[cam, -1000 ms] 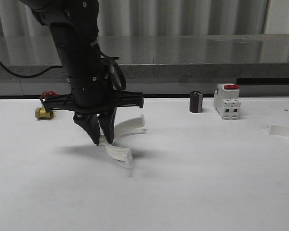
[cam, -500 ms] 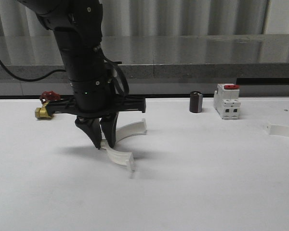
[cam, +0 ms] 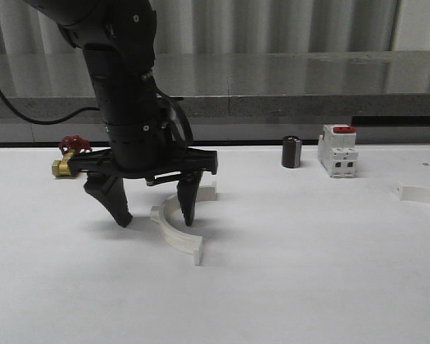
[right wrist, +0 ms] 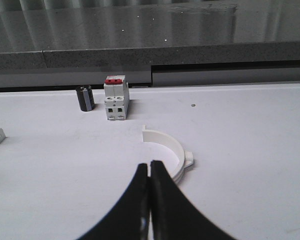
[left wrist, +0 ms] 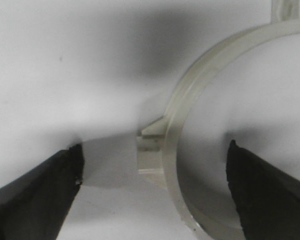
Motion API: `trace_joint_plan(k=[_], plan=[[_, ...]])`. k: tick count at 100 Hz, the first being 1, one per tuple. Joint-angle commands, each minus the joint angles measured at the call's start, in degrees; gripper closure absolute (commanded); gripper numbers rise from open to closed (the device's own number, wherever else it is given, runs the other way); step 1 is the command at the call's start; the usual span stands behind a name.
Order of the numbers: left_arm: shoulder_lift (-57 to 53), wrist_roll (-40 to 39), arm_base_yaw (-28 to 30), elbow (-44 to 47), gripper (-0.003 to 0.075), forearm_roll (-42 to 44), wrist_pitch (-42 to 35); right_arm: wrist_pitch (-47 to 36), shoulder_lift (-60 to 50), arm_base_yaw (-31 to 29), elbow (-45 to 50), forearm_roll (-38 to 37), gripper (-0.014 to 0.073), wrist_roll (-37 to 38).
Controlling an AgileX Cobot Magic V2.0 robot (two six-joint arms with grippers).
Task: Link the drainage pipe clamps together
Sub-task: 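Open the left gripper and lift it away from the clamp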
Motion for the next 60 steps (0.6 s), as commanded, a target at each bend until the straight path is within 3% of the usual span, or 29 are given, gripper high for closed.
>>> trace_joint_plan(k=[1,30,60], plan=[[-5.53,-0.26,-0.45,-1.36,0.0118,2.18,-0.16,-4.32,-1.13,-0.27,-0.85,0.06,0.0662,-0.34],[-15.32,6.99,1.51,-1.14,0.0118,4.04,-0.38,-4.32,-1.13,-0.27,-0.85,0.06,0.0662,-0.34],[-27.29,14.34,11.42,6.34,0.0118,4.04,-3.73,-4.32,-1.13,-0.27,-0.85,0.06,0.0662,-0.34]])
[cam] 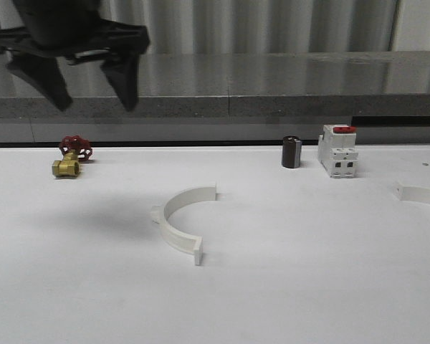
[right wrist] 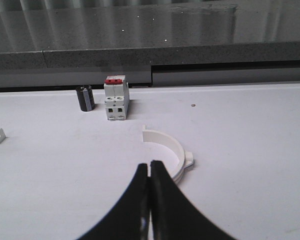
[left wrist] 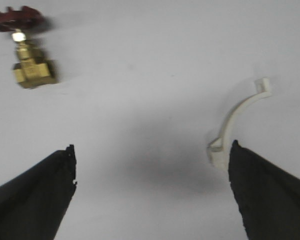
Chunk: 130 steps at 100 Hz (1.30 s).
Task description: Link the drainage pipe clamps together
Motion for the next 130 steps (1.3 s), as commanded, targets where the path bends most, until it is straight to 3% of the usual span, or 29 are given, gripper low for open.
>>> trace_joint_plan(k=[1,35,91,103,110,130], plan=[[-7.16,2.55,3.1,2.07,0.0119,0.28,-3.74,-4.32,-1.13,-0.27,-0.85,0.06,0.0662,-0.34],[-28.77,3.13,11.84,22.84,0.012,0.17,-15.71,-4.32,-1.13,-0.27,-0.85,0.06,0.0662,-0.34],[-59.17,3.13,11.86,48.53,0.014,0.89,-23.3,-4.32,-1.13,-0.27,-0.85,0.06,0.0662,-0.34],[-63.53,3.13,11.86,51.0,0.0246,1.03,-23.45,-4.68,-1.13,-0.27,-0.85,0.06,0.0662,-0.34],[-65.4,3.13,11.86,51.8,0.0351,1.13,-23.79,-5.15,-1.13,-0.27,-0.85,0.06,0.0662,-0.34],[-67.11,3.13,11.86,52.03,0.0736,1.13,-23.68,-5.74,-1.13,-0.27,-1.3,0.06,0.0662,-0.38]])
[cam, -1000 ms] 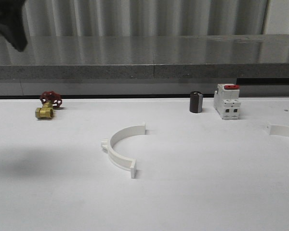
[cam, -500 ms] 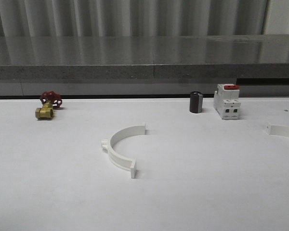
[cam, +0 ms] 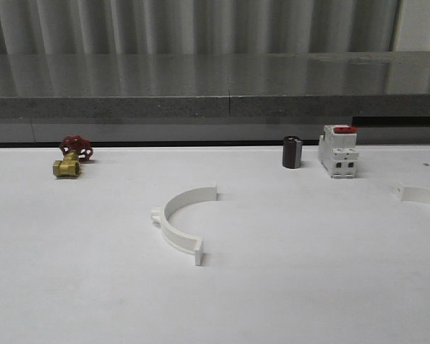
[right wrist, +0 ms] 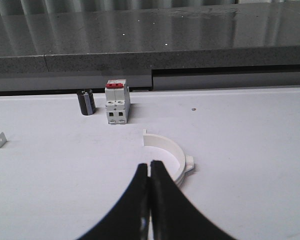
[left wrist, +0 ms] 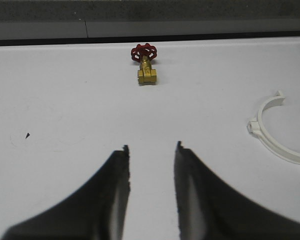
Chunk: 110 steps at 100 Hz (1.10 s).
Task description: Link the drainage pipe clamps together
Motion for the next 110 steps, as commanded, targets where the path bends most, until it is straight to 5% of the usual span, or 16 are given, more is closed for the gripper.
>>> trace_joint_plan(k=[1,35,77,110], plan=[[-0.05,0.1,0.13,-1.55,0.0738,0.38,-4.37,-5.0,-1.13,-0.27,-1.44,0.06,0.0662,-0.38],[-0.05,0.1,0.13,-1.55,0.074,0.37,-4.37,1.25,5.17,-0.27,-11.88,0.06,0.0662,-0.38],[-0.05,0.1,0.13,-1.55,0.074,0.37,-4.37,25.87,36.95,-0.27,-37.91,0.63,0.0662,-0.33],[-0.05,0.1,0.13,-1.55,0.074,0.37,-4.37,24.21,51.51,-0.27,-43.34,1.88,0.0606,-0.33]])
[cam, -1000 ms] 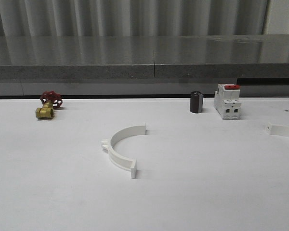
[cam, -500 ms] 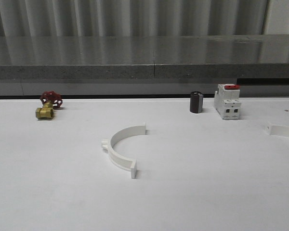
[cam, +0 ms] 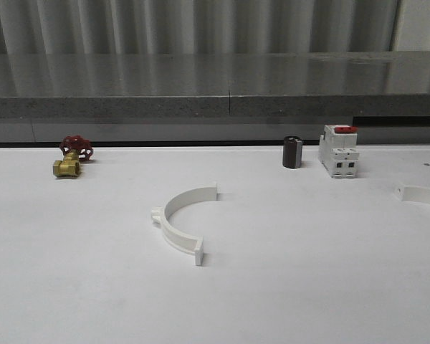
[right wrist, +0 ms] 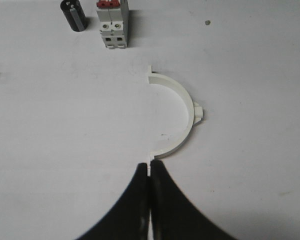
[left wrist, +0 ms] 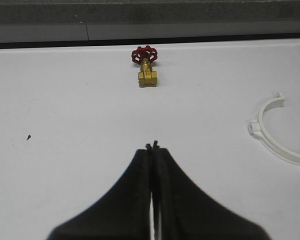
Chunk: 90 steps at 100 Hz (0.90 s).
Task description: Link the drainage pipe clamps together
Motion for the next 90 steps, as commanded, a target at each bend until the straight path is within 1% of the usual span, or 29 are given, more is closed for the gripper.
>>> trace_joint_plan(k=[1,3,7,10,12,15,17,22,27,32,36,46,58,76,90], plan=[[-0.02,0.1,0.13,-1.55,0.074,0.24,-4.24,-3.87,1.84,-0.27,-2.14,0.61,0.0589,-0.33],[-0.02,0.1,0.13,-1.55,0.074,0.24,-4.24,-3.81,2.24,-0.27,-2.14,0.74,0.0569,-0.33],[-0.02,0.1,0.13,-1.55,0.074,0.24,-4.24,-3.76,2.87,-0.27,-2.14,0.88,0.0493,-0.33],[-0.02,0.1,0.13,-1.55,0.074,0.24,-4.24,-3.7,3.24,-0.27,-2.14,0.88,0.0414,-0.33],[-0.02,0.1,0.13,-1.55,0.074,0.24,-4.24,-3.7,3.34,-0.27,-2.14,0.88,0.038,-0.33],[-0.02,0.1,0.13,-1.55,0.074,0.24,-4.24,-3.7,3.49,-0.27,-2.14,0.88,0.0292,-0.33],[-0.02,0.1,0.13,-1.55,0.074,0.24,-4.24,-3.78,3.49,-0.27,-2.14,0.88,0.0257,-0.33],[-0.02,0.1,0.13,-1.55,0.074,0.24,-4.24,-4.02,3.49,-0.27,-2.14,0.88,0.0127,-0.33],[-0.02,0.1,0.13,-1.55,0.074,0.24,-4.24,-4.85,3.49,-0.27,-2.14,0.88,0.0039,-0.33],[-0.02,0.1,0.13,-1.55,0.074,0.24,-4.24,-5.83,3.49,-0.27,-2.14,0.94,-0.0016,-0.33],[-0.02,0.1,0.13,-1.55,0.074,0.24,-4.24,-6.45,3.49,-0.27,-2.14,1.0,-0.0034,-0.33],[-0.02,0.1,0.13,-1.55,0.074,0.24,-4.24,-7.23,3.88,-0.27,-2.31,1.07,-0.0032,-0.33],[-0.02,0.1,0.13,-1.55,0.074,0.24,-4.24,-4.17,7.35,-0.34,-5.47,1.07,-0.0032,-0.33],[-0.02,0.1,0.13,-1.55,0.074,0.24,-4.24,0.84,18.11,-0.48,-15.08,1.07,-0.0031,-0.33],[-0.02,0.1,0.13,-1.55,0.074,0.24,-4.24,3.84,27.0,-2.65,-21.55,1.07,-0.0031,-1.24]])
